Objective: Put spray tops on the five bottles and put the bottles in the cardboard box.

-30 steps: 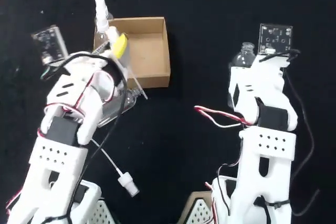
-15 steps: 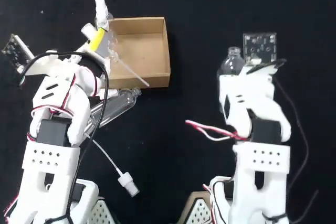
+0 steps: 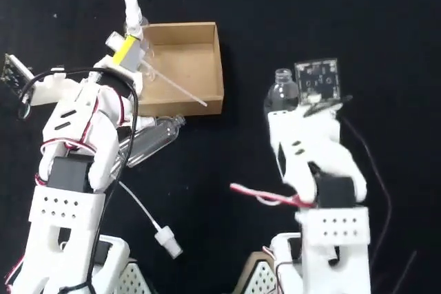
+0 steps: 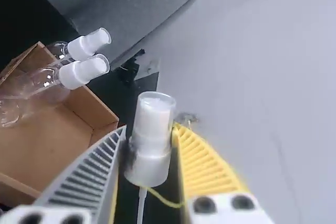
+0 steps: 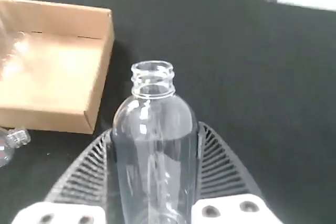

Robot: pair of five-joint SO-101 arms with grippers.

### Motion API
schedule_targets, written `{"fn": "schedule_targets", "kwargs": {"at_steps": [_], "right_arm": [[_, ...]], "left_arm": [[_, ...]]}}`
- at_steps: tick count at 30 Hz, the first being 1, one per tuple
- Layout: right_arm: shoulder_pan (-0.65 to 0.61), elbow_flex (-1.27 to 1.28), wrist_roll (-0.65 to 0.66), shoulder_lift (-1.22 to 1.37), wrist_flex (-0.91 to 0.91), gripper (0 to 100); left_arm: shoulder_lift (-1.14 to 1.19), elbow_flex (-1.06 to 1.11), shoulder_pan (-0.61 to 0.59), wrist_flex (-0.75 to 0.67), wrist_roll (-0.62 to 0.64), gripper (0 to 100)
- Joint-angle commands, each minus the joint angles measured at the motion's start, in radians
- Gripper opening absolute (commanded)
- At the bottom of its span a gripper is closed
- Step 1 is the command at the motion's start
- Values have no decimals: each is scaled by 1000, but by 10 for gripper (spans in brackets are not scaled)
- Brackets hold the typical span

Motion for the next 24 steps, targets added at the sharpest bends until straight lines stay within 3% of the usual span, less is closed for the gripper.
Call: {"fn": "schedule_targets", "kwargs": {"at_steps": [1, 9, 24], "right_arm": [[-43, 33, 44, -133, -32, 15], [-98, 163, 71, -200, -175, 15], [-295, 206, 72, -208, -186, 18]], "left_arm": [[-32, -22, -8, -25, 14, 29], [-84, -35, -8, -25, 81, 29], [-252, 12, -10, -25, 84, 29]]}}
